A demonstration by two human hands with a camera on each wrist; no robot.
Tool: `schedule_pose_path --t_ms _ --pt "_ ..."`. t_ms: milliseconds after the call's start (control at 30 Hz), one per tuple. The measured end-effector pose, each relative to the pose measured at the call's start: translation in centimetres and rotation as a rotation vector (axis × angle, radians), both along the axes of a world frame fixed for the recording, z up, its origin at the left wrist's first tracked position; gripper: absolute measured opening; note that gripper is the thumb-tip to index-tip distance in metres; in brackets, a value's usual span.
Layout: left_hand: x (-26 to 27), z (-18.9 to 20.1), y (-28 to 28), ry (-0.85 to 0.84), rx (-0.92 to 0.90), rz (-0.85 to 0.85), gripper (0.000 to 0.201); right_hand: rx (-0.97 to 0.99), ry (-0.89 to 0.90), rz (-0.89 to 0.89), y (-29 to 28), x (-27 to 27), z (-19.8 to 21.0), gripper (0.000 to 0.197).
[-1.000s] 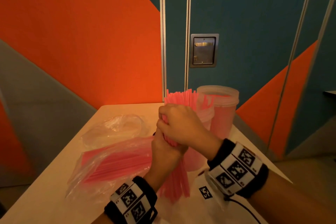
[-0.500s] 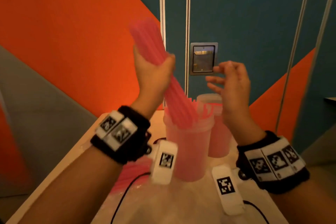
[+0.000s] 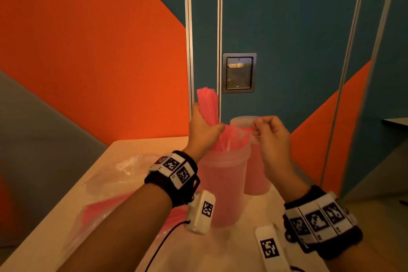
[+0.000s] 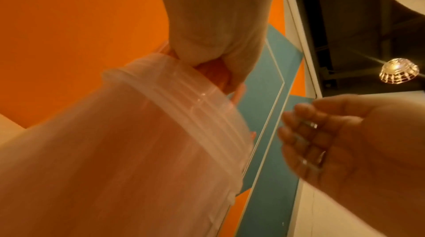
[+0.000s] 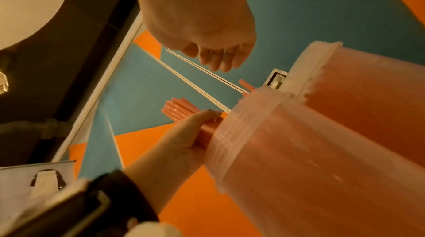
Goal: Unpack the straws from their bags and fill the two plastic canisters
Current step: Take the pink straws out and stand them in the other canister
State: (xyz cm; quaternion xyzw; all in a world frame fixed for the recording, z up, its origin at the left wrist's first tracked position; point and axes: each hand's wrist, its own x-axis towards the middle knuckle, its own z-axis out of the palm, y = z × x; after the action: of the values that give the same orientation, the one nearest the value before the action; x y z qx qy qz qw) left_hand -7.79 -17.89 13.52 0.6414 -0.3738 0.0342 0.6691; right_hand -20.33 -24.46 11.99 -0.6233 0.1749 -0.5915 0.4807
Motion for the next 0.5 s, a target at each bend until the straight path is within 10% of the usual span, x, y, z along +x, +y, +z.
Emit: schedule_pose_path --t_ms 133,333,500 --pt "0.3 0.4 -0.4 0.021 0.167 0.017 0.065 -0.076 0.218 -0.068 -1.1 1.2 -0.9 0.009" --pt "0.3 1.7 0.5 0.02 0.012 -0.026 0.118 -0.03 0.286 -0.092 -2.6 1.4 -0.1 0.038" --pt "1.8 2.2 2.9 0.019 -0.118 -0.006 0.08 -0.016 0.356 -0.145 -4.8 1.7 0.7 0.056"
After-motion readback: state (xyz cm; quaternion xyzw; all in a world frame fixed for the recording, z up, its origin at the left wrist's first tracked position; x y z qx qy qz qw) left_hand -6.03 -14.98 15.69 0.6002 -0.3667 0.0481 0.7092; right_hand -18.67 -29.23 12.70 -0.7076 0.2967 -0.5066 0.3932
